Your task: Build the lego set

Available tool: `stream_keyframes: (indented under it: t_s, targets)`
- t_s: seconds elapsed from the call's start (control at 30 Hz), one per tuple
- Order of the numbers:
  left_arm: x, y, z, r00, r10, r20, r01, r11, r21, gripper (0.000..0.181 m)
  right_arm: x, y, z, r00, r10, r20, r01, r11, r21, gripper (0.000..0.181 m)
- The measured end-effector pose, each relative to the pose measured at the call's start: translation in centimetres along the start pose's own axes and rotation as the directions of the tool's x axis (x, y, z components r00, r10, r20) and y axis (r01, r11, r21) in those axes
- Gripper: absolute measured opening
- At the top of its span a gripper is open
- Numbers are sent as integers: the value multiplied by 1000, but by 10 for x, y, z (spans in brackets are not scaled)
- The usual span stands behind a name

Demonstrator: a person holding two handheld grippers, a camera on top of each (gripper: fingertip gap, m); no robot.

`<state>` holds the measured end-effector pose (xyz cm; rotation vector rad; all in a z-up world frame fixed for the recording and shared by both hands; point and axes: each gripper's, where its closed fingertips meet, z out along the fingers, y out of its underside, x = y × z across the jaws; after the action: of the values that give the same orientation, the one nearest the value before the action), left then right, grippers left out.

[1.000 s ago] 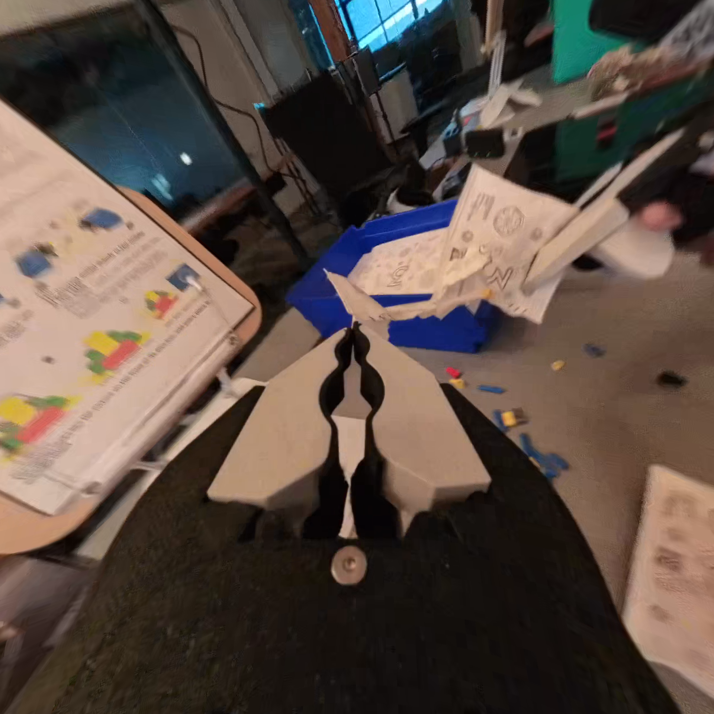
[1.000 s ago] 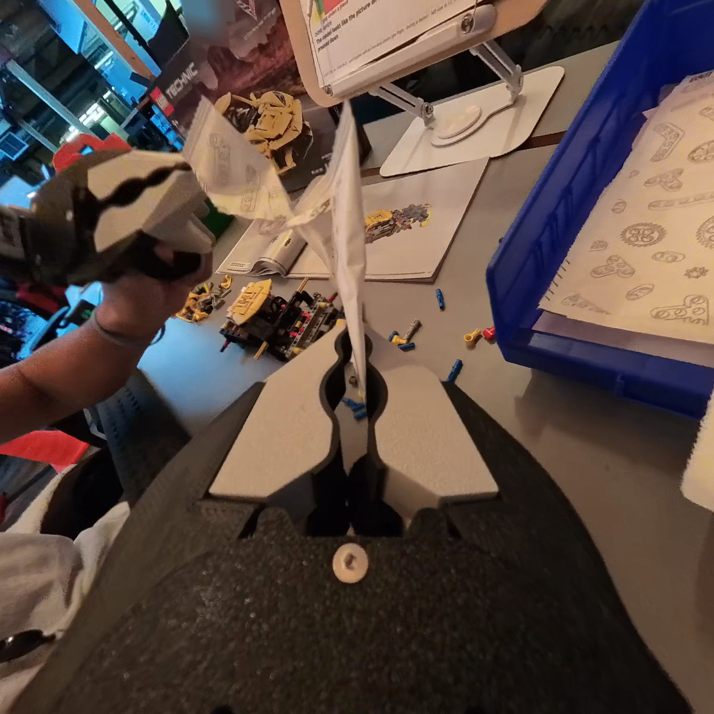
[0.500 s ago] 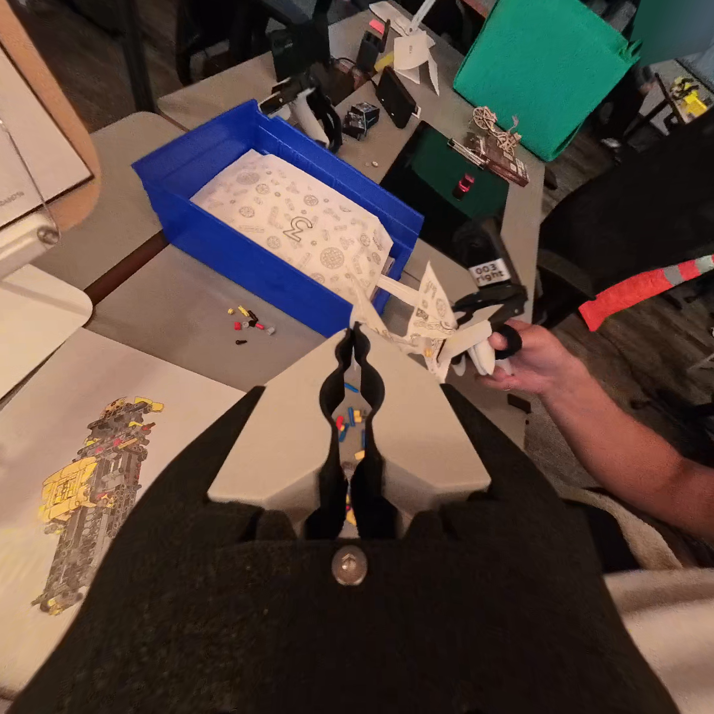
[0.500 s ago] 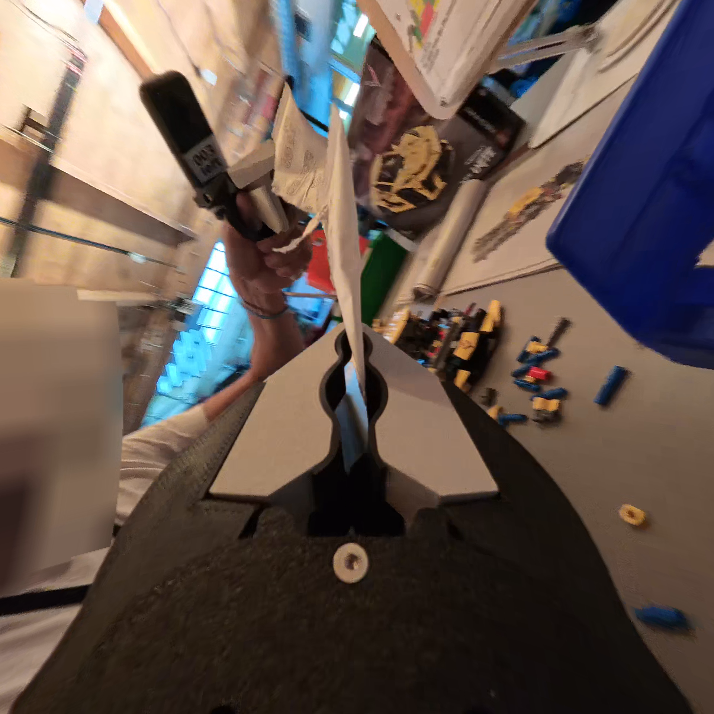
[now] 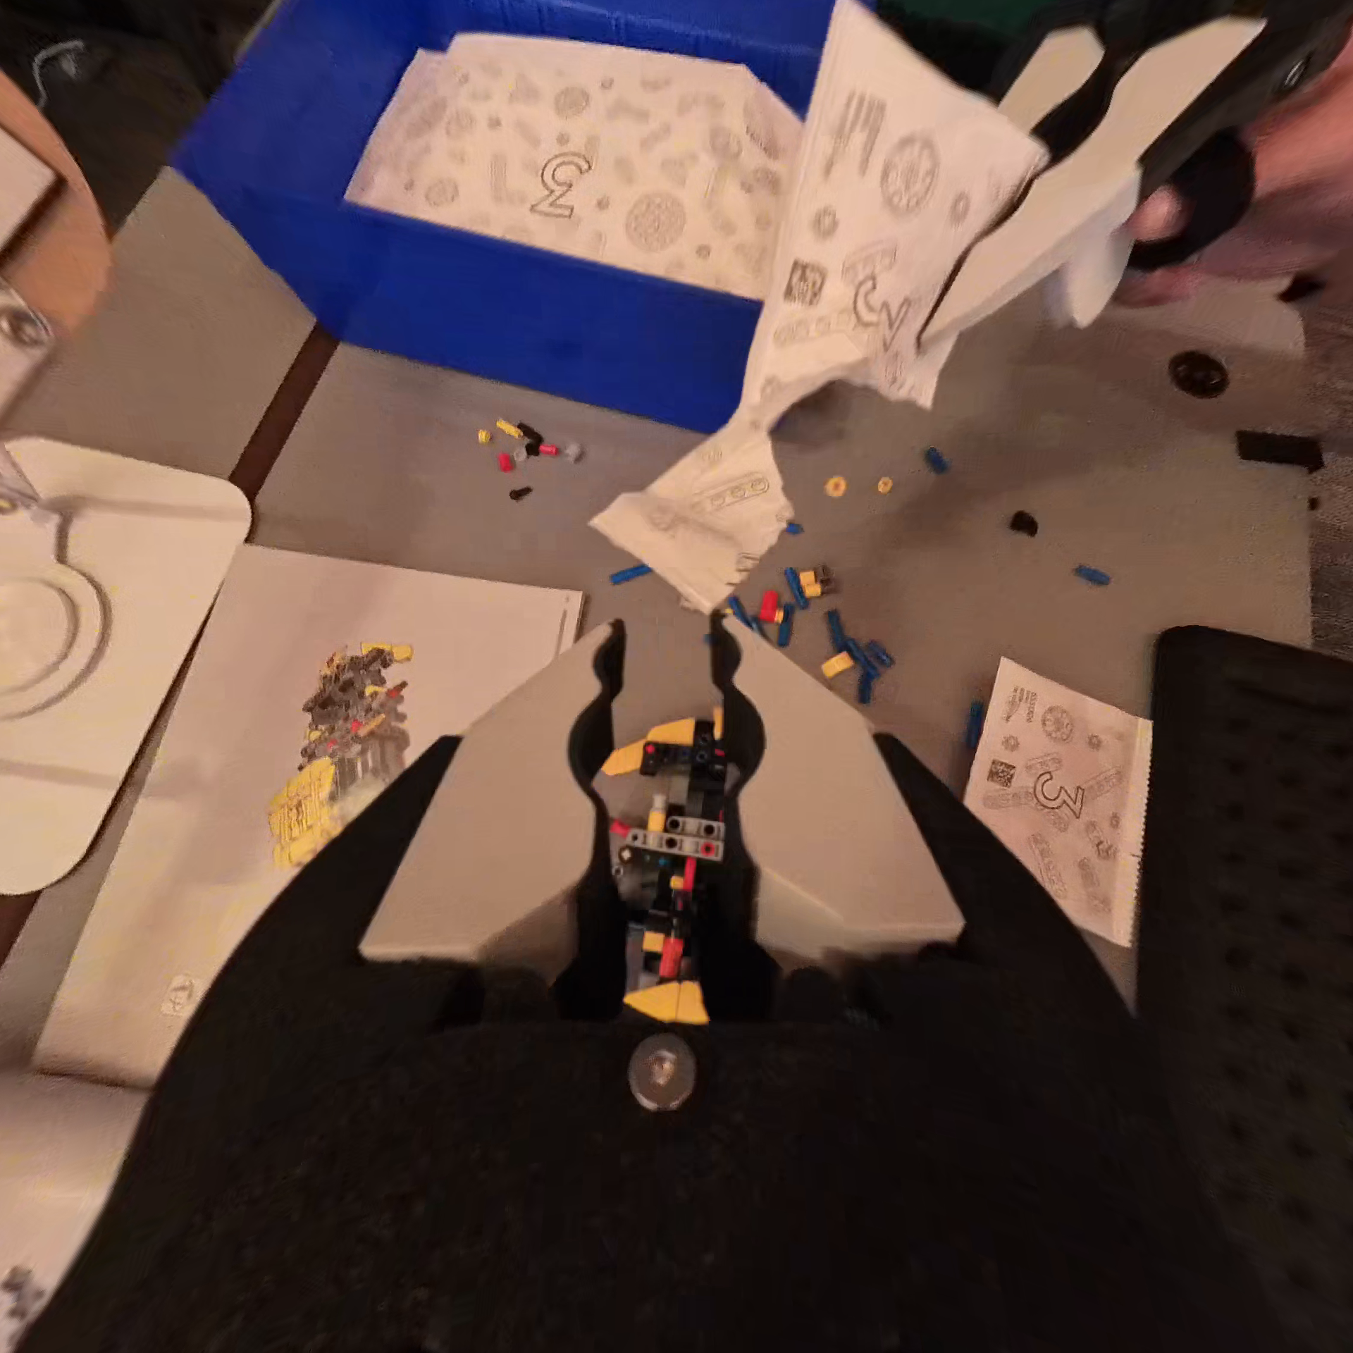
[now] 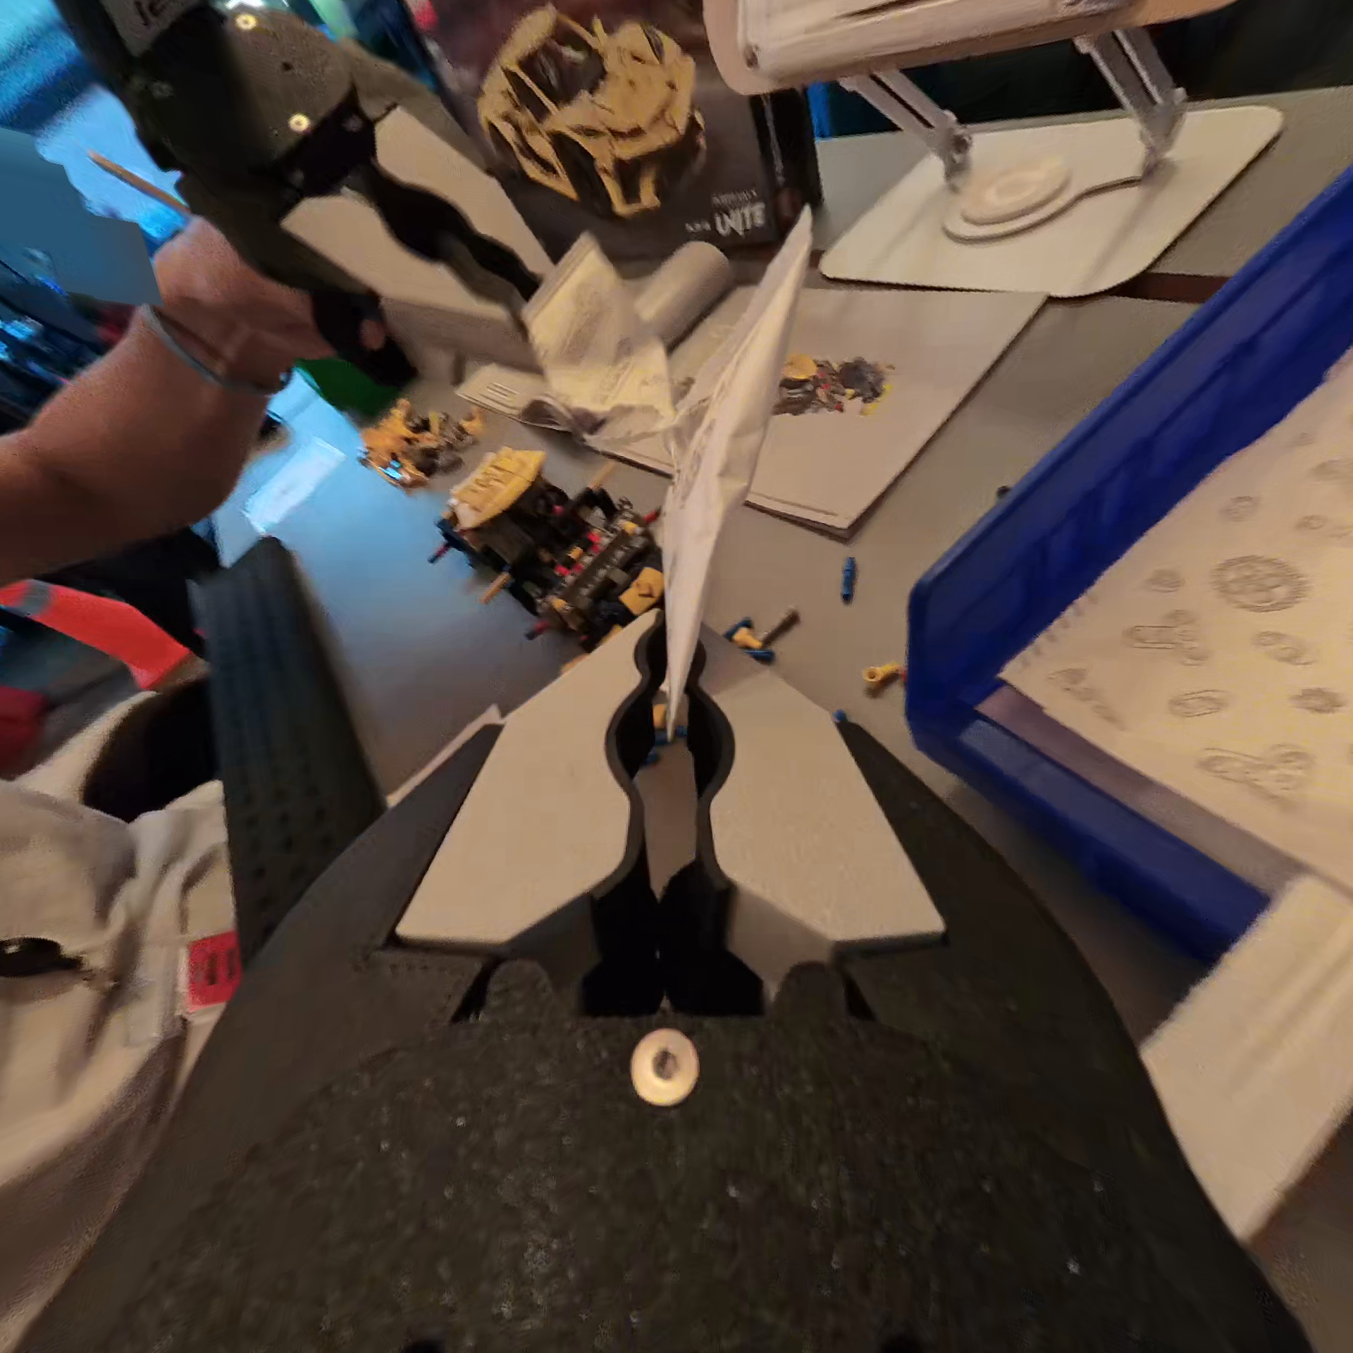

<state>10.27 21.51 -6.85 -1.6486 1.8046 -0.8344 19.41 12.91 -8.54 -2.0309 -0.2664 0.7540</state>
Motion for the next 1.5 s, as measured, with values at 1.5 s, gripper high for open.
stream_keyframes:
  t_s: [1.5]
  targets:
    - [44,-29,23,881,218,-420,-72,939,335,0,-26,-15,17,860,-490,140,510,829,-230,0]
